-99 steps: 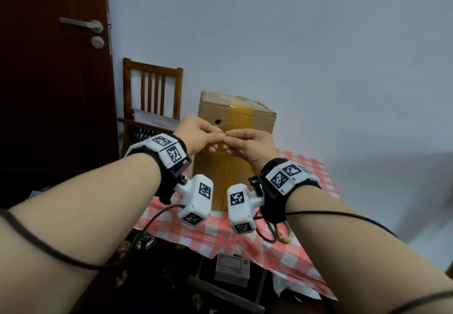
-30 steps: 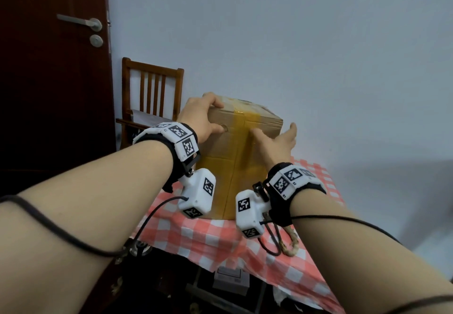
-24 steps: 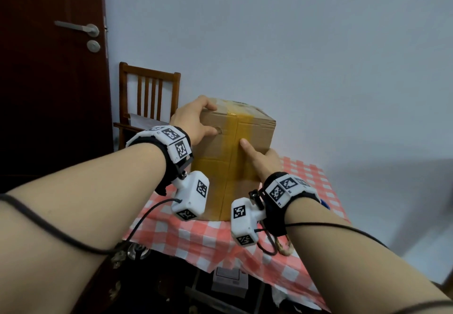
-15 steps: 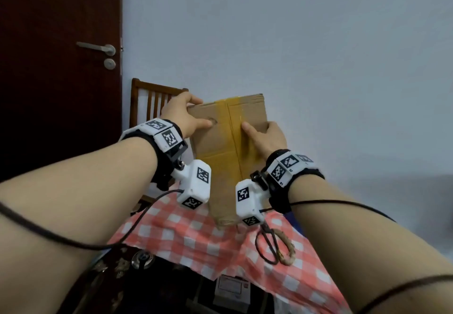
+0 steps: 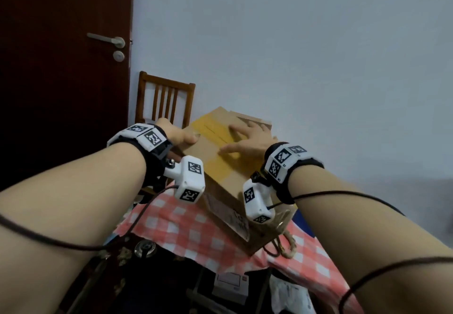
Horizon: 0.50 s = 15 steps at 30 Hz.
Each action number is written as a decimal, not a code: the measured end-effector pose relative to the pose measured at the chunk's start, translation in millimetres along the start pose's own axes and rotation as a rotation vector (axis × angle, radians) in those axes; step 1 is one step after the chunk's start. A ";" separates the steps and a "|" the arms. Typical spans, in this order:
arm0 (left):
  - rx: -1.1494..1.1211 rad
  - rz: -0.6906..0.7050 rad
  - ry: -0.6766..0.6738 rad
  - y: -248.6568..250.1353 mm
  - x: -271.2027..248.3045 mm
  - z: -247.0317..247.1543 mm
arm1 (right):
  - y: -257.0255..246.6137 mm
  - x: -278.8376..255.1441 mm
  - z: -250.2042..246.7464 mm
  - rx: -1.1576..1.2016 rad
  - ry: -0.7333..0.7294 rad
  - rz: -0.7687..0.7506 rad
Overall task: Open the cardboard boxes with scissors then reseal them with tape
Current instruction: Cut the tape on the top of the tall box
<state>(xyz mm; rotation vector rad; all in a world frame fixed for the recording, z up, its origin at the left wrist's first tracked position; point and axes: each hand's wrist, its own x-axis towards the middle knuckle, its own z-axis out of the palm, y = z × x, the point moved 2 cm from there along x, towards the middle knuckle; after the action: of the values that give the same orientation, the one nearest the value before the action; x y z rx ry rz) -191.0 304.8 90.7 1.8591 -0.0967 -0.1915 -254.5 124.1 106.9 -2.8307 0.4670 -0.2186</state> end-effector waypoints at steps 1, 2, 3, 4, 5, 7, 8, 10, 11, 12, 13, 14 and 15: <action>0.016 -0.001 -0.003 -0.5 -0.6 -0.9 | -1.1 -2.6 2.5 -0.085 -0.097 0.017; 0.034 -0.007 -0.007 -1.5 0.0 -1.3 | -0.7 -7.3 3.1 -0.147 -0.193 0.039; 0.060 -0.026 -0.013 -3.3 0.2 -0.1 | 1.4 -13.4 2.1 -0.170 -0.281 0.057; 0.108 -0.050 -0.013 -5.0 -1.2 1.4 | 4.3 -20.0 1.3 -0.147 -0.371 0.077; 0.156 -0.070 -0.018 -7.8 -1.3 2.6 | 7.8 -24.7 2.2 -0.087 -0.457 0.101; 0.248 -0.077 0.003 -13.3 0.7 2.8 | 15.4 -26.7 7.8 -0.104 -0.545 0.118; 0.285 -0.071 0.008 -14.2 0.6 2.6 | 18.0 -25.0 11.7 -0.215 -0.529 0.100; 0.350 -0.075 -0.005 -15.6 2.9 1.2 | 16.1 -22.0 17.5 -0.398 -0.422 0.033; 0.382 -0.082 -0.024 -15.4 2.4 -0.2 | 15.4 -20.8 20.3 -0.431 -0.373 0.008; 0.405 -0.085 -0.047 -14.9 2.4 -1.0 | 16.0 -19.0 22.0 -0.436 -0.332 -0.014; 0.390 -0.096 -0.073 -14.0 1.7 -1.8 | 15.9 -17.3 21.9 -0.421 -0.302 -0.032; 0.370 -0.109 -0.103 -14.3 2.6 -2.6 | 16.5 -14.2 21.5 -0.396 -0.280 -0.041; 0.360 -0.117 -0.138 -14.9 3.2 -2.4 | 16.0 -11.0 20.3 -0.379 -0.246 -0.050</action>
<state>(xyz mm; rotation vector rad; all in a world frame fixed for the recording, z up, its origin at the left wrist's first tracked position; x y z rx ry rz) -187.8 310.9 76.9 2.2106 -0.1236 -0.4060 -265.7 117.9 81.9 -3.1802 0.4199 0.2332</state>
